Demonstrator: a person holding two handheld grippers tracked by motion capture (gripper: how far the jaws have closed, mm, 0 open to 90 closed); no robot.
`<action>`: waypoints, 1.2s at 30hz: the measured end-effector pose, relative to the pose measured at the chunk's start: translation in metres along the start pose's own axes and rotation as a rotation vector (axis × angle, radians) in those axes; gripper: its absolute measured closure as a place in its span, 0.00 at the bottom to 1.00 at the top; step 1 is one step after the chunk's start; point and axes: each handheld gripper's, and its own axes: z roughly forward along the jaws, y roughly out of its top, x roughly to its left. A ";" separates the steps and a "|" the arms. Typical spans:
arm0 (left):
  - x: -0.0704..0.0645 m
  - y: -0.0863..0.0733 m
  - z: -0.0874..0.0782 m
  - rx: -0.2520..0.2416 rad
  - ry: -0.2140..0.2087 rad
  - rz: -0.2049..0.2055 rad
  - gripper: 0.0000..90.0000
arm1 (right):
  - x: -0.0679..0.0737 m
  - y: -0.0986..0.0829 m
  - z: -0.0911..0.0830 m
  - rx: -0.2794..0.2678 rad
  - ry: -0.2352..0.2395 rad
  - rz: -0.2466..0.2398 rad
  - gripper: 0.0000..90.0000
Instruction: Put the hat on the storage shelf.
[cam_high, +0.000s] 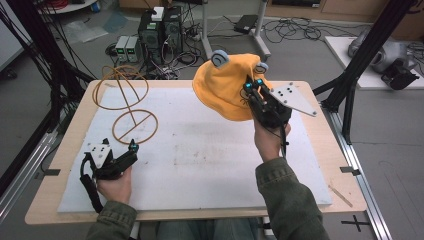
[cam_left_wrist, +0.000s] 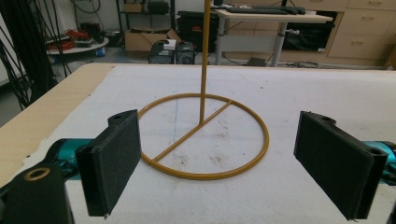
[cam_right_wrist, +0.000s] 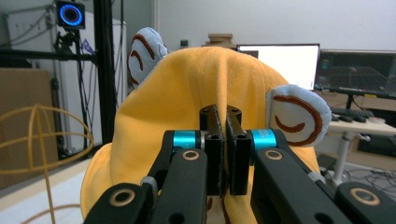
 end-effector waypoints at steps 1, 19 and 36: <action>0.000 0.000 0.000 -0.001 -0.003 0.001 0.17 | 0.003 0.001 0.004 -0.002 0.009 -0.003 0.99; 0.001 -0.001 0.001 0.013 -0.024 -0.022 0.17 | 0.090 0.029 0.096 -0.047 0.148 0.027 0.99; 0.014 -0.005 -0.004 0.014 -0.010 -0.063 0.17 | 0.178 0.018 0.163 -0.044 0.298 0.021 0.99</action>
